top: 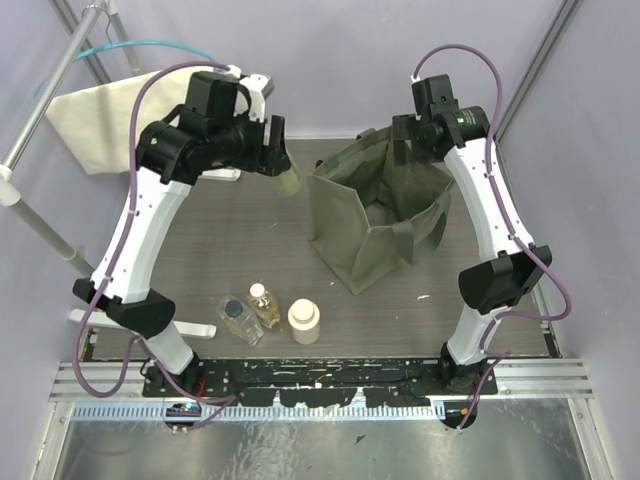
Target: Place the personal care products into the canvas bag
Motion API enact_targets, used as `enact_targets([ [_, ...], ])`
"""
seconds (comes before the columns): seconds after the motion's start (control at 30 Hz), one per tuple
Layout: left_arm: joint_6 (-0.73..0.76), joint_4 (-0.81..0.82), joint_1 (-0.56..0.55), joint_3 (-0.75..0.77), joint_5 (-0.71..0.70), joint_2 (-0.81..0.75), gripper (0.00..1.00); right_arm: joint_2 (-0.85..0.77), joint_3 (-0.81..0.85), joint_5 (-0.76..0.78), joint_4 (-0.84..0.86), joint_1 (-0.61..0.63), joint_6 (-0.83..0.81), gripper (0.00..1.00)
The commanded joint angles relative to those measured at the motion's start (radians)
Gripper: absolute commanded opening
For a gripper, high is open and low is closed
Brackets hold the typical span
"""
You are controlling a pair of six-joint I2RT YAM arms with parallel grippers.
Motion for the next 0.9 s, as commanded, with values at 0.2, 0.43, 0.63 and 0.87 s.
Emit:
enact_targets([
  [0.2,-0.022,0.264,0.002,0.180,0.171,-0.039,0.00,0.002,0.053,-0.136,-0.005,-0.003,-0.002,0.77],
  [0.43,-0.057,0.309,-0.004,0.176,0.244,-0.072,0.00,-0.009,0.033,-0.161,-0.027,0.019,0.015,0.72],
  [0.63,-0.065,0.343,-0.006,0.133,0.264,-0.081,0.00,0.009,0.039,-0.202,-0.021,0.126,0.060,0.35],
  [0.87,-0.085,0.375,-0.015,0.134,0.308,-0.059,0.00,0.032,0.069,-0.223,-0.031,0.238,0.115,0.10],
])
